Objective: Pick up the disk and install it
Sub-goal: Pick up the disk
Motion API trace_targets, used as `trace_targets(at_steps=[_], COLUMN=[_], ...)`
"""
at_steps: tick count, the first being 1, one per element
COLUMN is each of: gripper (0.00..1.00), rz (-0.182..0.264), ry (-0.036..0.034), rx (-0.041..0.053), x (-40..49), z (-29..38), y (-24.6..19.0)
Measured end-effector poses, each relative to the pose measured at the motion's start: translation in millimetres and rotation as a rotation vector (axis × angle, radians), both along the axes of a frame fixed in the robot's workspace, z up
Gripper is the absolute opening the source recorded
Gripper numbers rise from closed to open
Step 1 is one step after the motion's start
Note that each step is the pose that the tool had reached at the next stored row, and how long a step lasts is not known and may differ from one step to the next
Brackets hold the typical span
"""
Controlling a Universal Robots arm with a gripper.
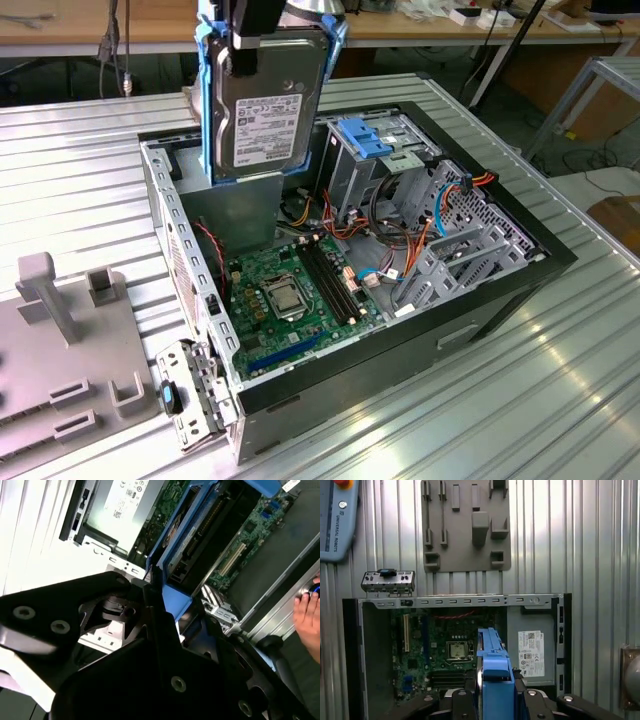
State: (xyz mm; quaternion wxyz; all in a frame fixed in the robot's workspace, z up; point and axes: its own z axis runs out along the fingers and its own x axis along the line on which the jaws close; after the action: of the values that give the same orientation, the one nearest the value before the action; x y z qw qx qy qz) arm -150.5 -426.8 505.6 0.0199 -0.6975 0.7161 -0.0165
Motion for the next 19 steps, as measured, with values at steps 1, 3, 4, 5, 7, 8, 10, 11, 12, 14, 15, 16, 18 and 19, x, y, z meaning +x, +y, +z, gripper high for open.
trace_targets(at_steps=[1, 3, 4, 5, 7, 8, 10, 11, 12, 14, 15, 16, 18, 19], gripper=[0.37, 0.37, 0.37, 0.37, 0.37, 0.37, 0.37, 0.37, 0.37, 0.37, 0.37, 0.37, 0.37, 0.37], rz=[0.0, 0.0, 0.0, 0.0, 0.0, 0.0, 0.0, 0.0, 0.0, 0.0, 0.0, 0.0, 0.0, 0.0], ry=[0.0, 0.0001, 0.0, 0.0, -0.0008, -0.0009, -0.001, -0.0009, -0.0009, -0.0009, -0.0009, -0.0009, -0.0009, -0.0008], rx=[0.0, 0.0, 0.0, -0.0001, 0.0023, 0.0029, 0.003, 0.003, 0.003, 0.0028, 0.0029, 0.0027, 0.0027, 0.0028], x=[4.4, 15.7, 19.6, 21.2, 24.5, 26.7, 35.5, 38.1, 41.8, 49.5, 55.5, 58.2, 62.6, 63.8], z=[-0.3, -1.4, -2.4, -2.7, -2.9, -2.9, -2.9, -2.9, -2.9, -2.8, -2.9, -2.8, -2.8, -2.9], y=[-0.1, -0.8, -2.7, -4.8, -9.2, -10.2, -11.6, -12.1, -12.6, -13.1, -14.0, -14.9, -17.1, -18.6])
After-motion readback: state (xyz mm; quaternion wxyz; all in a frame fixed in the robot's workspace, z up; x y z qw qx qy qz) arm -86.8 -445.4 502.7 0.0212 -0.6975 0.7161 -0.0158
